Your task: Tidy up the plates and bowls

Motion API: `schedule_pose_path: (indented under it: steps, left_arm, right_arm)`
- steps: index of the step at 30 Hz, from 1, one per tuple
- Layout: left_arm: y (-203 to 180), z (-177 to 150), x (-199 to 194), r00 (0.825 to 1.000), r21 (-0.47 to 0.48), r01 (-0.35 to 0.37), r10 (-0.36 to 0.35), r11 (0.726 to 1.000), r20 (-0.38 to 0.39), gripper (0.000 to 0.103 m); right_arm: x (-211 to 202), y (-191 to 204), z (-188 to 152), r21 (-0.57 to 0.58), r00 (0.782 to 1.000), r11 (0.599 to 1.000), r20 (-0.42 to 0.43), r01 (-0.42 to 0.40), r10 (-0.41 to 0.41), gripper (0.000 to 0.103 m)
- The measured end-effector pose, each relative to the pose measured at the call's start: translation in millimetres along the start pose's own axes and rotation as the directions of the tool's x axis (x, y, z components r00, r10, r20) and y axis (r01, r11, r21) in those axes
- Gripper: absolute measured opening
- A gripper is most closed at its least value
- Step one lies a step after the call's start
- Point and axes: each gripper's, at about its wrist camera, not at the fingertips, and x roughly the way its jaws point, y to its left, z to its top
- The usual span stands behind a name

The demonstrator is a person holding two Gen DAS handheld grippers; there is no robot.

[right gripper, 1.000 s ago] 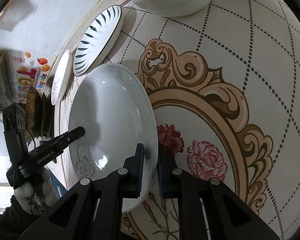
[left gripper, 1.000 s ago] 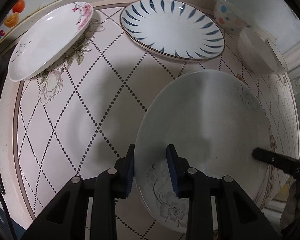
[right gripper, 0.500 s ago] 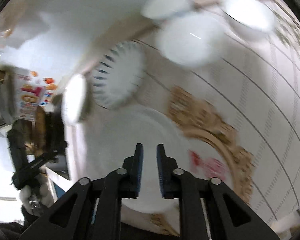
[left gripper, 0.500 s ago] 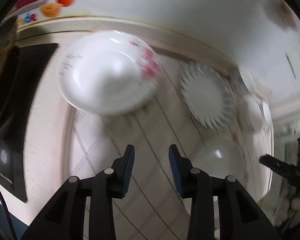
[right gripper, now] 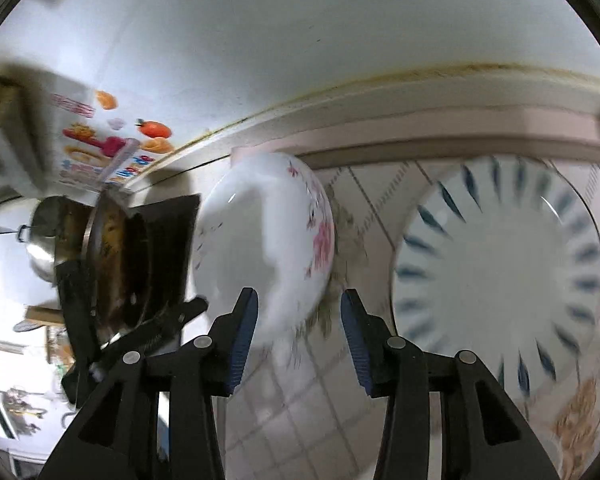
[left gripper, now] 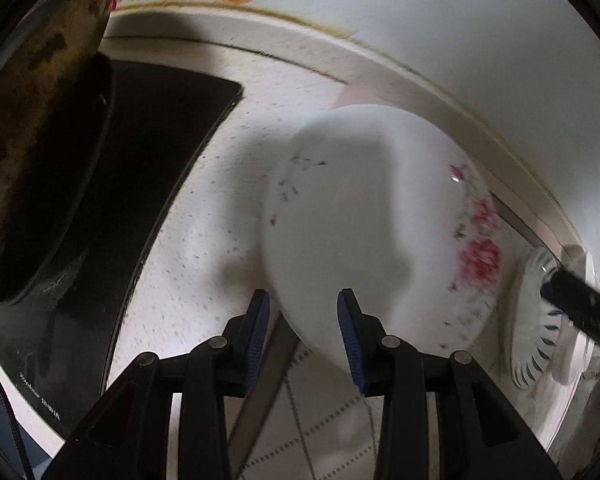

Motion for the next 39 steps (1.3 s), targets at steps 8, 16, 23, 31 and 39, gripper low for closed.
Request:
schedule_pose_path:
  steps: [8,16,23,31,39]
  left_arm:
    - [15,7,24,1.0,-0.003,-0.006,0.006,1.0,-0.031,0.033]
    - [25,17,33,0.998,-0.032,0.056,-0.056,0.998,-0.025,0.033]
    - [34,9,30,0.999,-0.019,0.038,-0.038,0.999,0.02,0.024]
    - [28,6,19,0.998,0.001,0.043,-0.043,0.999,0.038,0.022]
    - [20,-12,-9,0.996,0.051,0.066,-0.068,0.997,0.057,0.022]
  right_arm:
    - [54,1,57,-0.05,0.993,0.992,-0.018,0.117,-0.118,0.046]
    - [84,-16,72,-0.017,0.996,0.998,-0.066,0.065,-0.066,0.03]
    - [90,-16,66,-0.047,0.998,0.998,-0.026,0.052,-0.053,0.014]
    - [80,-20,57,-0.062,0.999,0.998,-0.017,0.033,-0.034,0.014]
    - [51,-22,44,-0.084,1.0,0.996,0.009,0.025,-0.024,0.014]
